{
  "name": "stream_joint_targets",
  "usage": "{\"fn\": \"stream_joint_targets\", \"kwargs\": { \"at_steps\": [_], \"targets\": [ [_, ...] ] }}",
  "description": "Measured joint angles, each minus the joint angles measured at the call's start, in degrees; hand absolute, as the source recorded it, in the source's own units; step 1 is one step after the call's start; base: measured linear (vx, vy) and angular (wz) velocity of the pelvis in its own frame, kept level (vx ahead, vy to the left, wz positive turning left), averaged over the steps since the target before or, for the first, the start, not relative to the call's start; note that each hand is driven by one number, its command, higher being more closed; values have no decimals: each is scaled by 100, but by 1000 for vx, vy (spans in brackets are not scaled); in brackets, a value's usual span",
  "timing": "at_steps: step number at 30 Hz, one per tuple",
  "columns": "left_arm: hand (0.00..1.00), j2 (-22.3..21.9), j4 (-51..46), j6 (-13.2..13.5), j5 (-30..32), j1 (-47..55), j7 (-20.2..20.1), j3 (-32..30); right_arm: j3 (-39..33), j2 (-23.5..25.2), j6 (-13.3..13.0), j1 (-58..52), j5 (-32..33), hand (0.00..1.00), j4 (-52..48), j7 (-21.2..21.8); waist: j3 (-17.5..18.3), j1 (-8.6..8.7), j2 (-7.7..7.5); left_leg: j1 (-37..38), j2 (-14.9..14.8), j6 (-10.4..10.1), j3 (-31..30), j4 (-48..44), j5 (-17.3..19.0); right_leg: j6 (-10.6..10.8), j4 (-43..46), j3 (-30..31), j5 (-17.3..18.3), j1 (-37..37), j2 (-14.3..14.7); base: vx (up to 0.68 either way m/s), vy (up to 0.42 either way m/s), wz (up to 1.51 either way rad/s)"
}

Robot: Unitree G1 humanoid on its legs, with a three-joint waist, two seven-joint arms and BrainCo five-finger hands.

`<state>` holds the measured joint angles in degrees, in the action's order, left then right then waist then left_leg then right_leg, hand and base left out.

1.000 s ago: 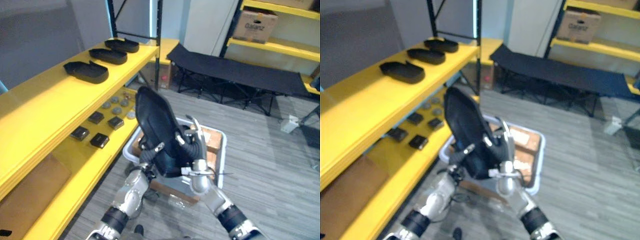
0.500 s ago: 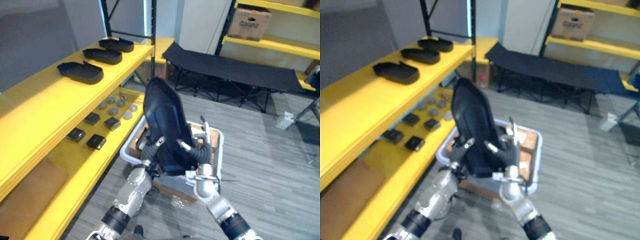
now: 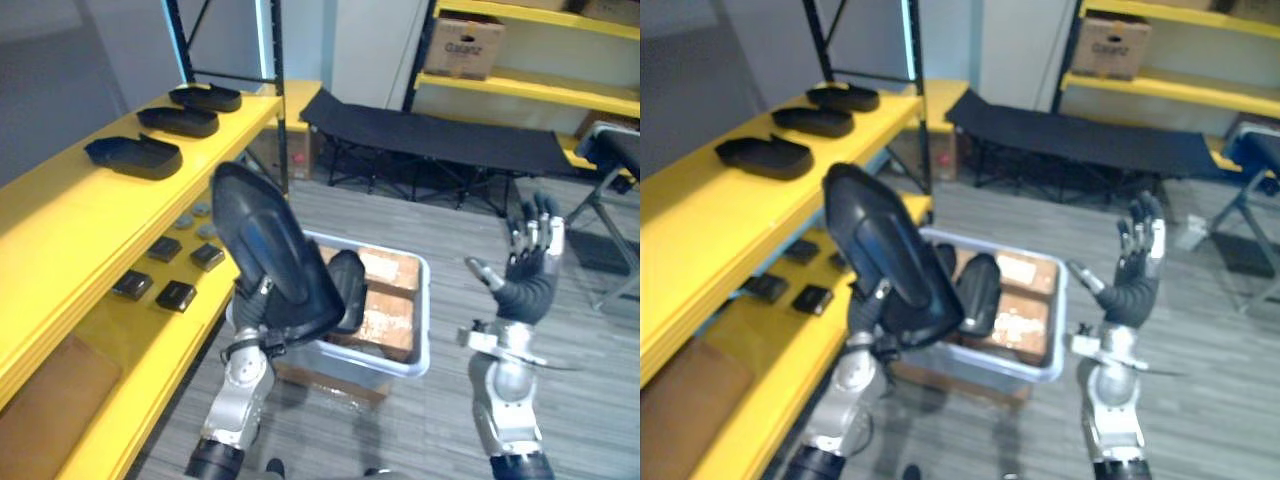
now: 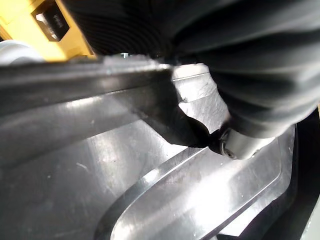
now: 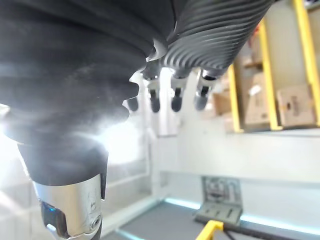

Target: Walk over and take plastic housings, then place them on the shelf

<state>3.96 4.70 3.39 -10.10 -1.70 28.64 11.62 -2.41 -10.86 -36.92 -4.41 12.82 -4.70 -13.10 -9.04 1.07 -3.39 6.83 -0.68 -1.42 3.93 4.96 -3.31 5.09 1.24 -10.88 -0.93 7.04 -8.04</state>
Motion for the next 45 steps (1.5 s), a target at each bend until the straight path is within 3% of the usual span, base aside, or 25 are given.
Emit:
{"fn": "stream_joint_targets", "kwargs": {
  "at_steps": [1, 3, 4, 6, 8, 14, 19, 24, 31, 34, 36, 37, 40, 43, 45],
  "targets": [
    [100, 0, -98, 130, 4, 95, -4, -22, -129, 128, 233, -233, 104, 0, 3, 75, -5, 34, 9, -1, 2, -2, 13, 0, 9, 3, -11, 11, 2, -12, -1, 17, 16, -3],
    [100, 0, -222, 275, -8, 225, -25, -57, -205, 234, 426, -410, 120, 0, 55, 95, -4, 74, 9, -6, 0, -12, 23, 0, 20, 3, -20, 18, 4, -36, 0, 15, 11, -6],
    [100, -12, -414, 518, -9, 461, -140, -159, -304, 347, 747, -664, 357, 0, 189, 210, 6, 126, 22, -44, -6, -23, 70, 0, 27, -1, -17, 53, 13, -106, 3, 28, 8, -11],
    [100, -3, -762, 797, -10, 800, -384, -188, -413, 457, 1120, -962, 721, 0, 604, 322, 4, 142, 45, -94, -8, -24, 120, -3, 29, 4, -19, 98, -7, -142, 9, 69, 7, -13],
    [100, -1, -1086, 1063, -43, 1169, -696, -185, -534, 585, 1358, -1303, 1056, 0, 1114, 366, -14, 142, 91, -91, -7, -28, 157, -6, 63, -1, -9, 144, -15, -167, 8, 70, 8, -11],
    [100, -1, -1412, 1784, -75, 1769, -1376, -256, -858, 927, 1193, -1838, 2447, 0, 1687, 1023, -25, 274, 240, -70, -17, -22, 221, -29, 96, 29, -11, 193, -32, -184, 18, 46, 4, -6],
    [100, 19, -1439, 1829, -78, 1764, -1520, -500, -1075, 974, 894, -1833, 2928, 0, 1687, 1461, -16, 279, 257, 5, -33, -53, 301, -21, 167, -9, -15, 313, 14, -187, 37, -16, 4, -12],
    [100, 26, -1617, 1841, -5, 1764, -1242, -717, -1276, 968, 835, -1780, 2961, 0, 1686, 1579, 14, 278, 303, 5, -28, -52, 287, -5, 174, 21, -15, 309, 49, -189, 32, 0, 0, 0],
    [100, 31, -2072, 1862, 639, 1757, -384, -1742, -1674, 686, 956, -1182, 2859, 0, 1581, 2244, 31, 252, 355, -44, 43, -57, -73, -28, 164, 41, -44, -49, 103, 33, -37, 12, 4, 25],
    [100, 1, -2458, 1863, 894, 1864, 73, -2389, -1423, 627, 1008, -854, 2811, 0, 1224, 2421, 34, 65, 409, -179, 125, -54, -508, -29, 110, 85, -15, -507, 184, 125, -110, 34, -7, 77],
    [100, -56, -2693, 1863, 1041, 2124, 351, -2923, -853, 594, 1124, -491, 2796, 0, 1114, 2481, 21, -183, 452, -243, 201, -25, -861, -31, 44, 130, 43, -919, 265, 233, -199, 77, -6, 88],
    [100, -92, -2734, 1863, 1060, 2202, 397, -3035, -687, 597, 1153, -402, 2793, 0, 1114, 2485, 23, -246, 456, -277, 225, -13, -991, -31, 23, 143, 54, -1013, 292, 269, -206, 86, -17, 96],
    [100, -442, -2822, 1860, 1067, 2619, 479, -3478, 375, 599, 1348, 144, 2626, 0, 1243, 2472, -4, -650, 462, -307, 355, 4, -1454, -33, -36, 207, 114, -1541, 428, 485, -292, 82, -28, 88],
    [100, -766, -2822, 1890, 995, 3153, 399, -3818, 1393, 716, 1476, 610, 2153, 0, 1315, 2355, -33, -1149, 410, -328, 491, 6, -1918, -33, -38, 221, 127, -1970, 549, 704, -357, 97, -48, 78],
    [100, -843, -2822, 1966, 863, 3289, 289, -3898, 1585, 807, 1489, 672, 1935, 0, 1315, 2221, -15, -1238, 351, -381, 535, 6, -2042, -34, -38, 231, 147, -2090, 590, 717, -379, 63, -27, 46]
  ]
}}
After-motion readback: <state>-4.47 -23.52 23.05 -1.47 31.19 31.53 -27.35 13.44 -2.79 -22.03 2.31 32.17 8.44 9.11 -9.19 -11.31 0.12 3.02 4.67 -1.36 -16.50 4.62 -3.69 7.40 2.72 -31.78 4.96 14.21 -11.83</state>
